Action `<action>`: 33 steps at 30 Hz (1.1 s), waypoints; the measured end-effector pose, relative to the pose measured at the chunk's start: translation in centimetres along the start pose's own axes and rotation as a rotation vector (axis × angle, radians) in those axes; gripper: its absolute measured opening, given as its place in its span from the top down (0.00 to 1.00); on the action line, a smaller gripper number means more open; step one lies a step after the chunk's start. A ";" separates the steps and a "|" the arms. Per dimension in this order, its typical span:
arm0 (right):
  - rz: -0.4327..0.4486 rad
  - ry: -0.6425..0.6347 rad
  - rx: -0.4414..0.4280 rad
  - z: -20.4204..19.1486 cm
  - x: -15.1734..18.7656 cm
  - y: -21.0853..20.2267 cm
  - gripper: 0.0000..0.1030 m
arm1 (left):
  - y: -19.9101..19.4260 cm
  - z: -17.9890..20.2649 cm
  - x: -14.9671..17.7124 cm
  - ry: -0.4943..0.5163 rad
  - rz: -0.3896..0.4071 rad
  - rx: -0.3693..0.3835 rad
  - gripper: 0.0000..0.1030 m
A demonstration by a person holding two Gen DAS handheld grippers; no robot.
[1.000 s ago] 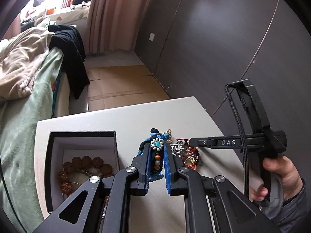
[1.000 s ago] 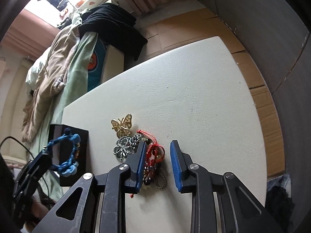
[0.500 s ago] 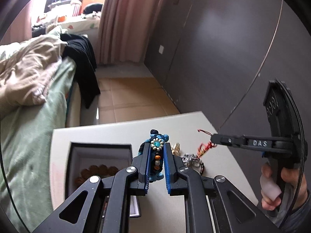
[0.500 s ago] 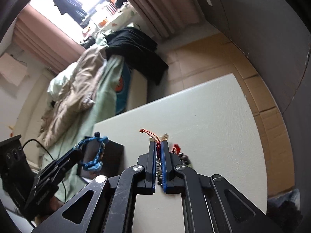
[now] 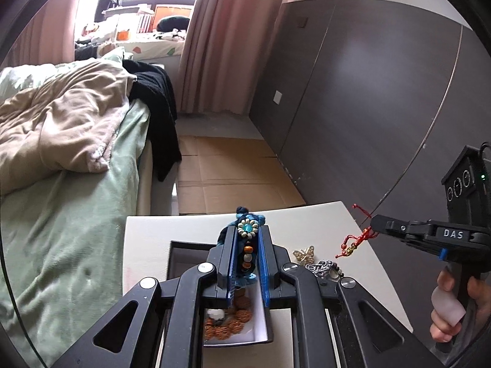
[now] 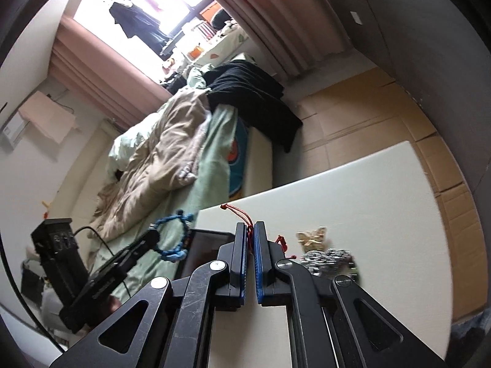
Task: Organize jewelry
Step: 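Carry both bracelets over the black box and open both grippers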
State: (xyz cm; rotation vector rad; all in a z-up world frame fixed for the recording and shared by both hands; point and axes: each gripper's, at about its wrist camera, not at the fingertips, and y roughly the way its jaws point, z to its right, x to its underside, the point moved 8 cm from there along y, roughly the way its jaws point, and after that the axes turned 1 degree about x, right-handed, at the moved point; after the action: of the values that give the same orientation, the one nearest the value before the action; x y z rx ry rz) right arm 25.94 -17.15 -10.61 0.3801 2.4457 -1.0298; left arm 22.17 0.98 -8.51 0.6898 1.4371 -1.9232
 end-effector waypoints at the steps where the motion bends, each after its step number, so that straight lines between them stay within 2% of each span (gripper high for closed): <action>1: 0.001 -0.006 -0.003 -0.5 0.1 0.1 0.94 | 0.0 -0.3 0.0 -0.011 -0.002 -0.005 0.86; 2: 0.002 -0.011 -0.004 -1.1 0.1 0.3 0.94 | 0.1 -0.6 0.1 -0.023 -0.007 -0.004 0.85; 3: 0.002 -0.018 -0.003 -1.6 0.2 0.6 0.94 | 0.1 -0.7 0.2 -0.027 -0.015 -0.001 0.79; 5: 0.000 -0.033 -0.005 -2.6 0.5 1.0 0.94 | 0.1 -0.9 0.3 -0.021 -0.022 -0.009 0.42; 6: -0.005 -0.038 -0.014 -3.1 0.6 1.3 0.94 | 0.0 -1.1 0.2 -0.018 -0.015 -0.015 0.13; 7: -0.012 -0.044 -0.025 -3.8 0.8 1.7 0.94 | -0.4 -1.2 0.0 -0.021 0.007 -0.013 0.05; 12: -0.040 -0.073 -0.072 -6.1 1.7 3.4 0.94 | -2.5 -3.8 -1.3 -0.085 0.091 -0.078 0.05; 15: -0.055 -0.093 -0.104 -7.5 2.5 4.2 0.94 | -2.6 -5.7 -1.4 -0.116 0.095 -0.132 0.05; 19: -0.070 -0.117 -0.161 -9.6 3.4 5.5 0.94 | -2.6 -7.1 -1.6 -0.159 0.100 -0.134 0.05; 21: -0.063 -0.150 -0.126 -10.4 3.5 6.0 0.91 | -2.6 -7.6 -1.5 -0.173 0.097 -0.145 0.05; 23: -0.110 -0.152 -0.079 -10.0 3.9 6.8 0.53 | -2.4 -7.9 -1.4 -0.181 0.093 -0.151 0.05; 24: -0.123 -0.138 -0.061 -9.4 4.0 7.0 0.25 | -2.2 -7.9 -1.4 -0.180 0.093 -0.152 0.05; 25: -0.111 -0.127 -0.045 -8.8 3.9 7.0 0.21 | -2.2 -7.7 -1.3 -0.178 0.093 -0.150 0.05; 30: -0.097 -0.105 0.025 -5.8 2.8 5.3 0.20 | -1.6 -6.5 -1.1 -0.152 0.078 -0.127 0.05; 33: -0.077 -0.074 0.062 -3.7 2.0 4.2 0.07 | -1.1 -5.3 -0.9 -0.131 0.064 -0.105 0.03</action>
State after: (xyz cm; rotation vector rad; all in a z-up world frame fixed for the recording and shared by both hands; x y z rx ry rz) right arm 24.84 -11.43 -11.95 0.2654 2.3834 -1.1336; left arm 22.14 6.52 -8.52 0.5445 1.4063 -1.7957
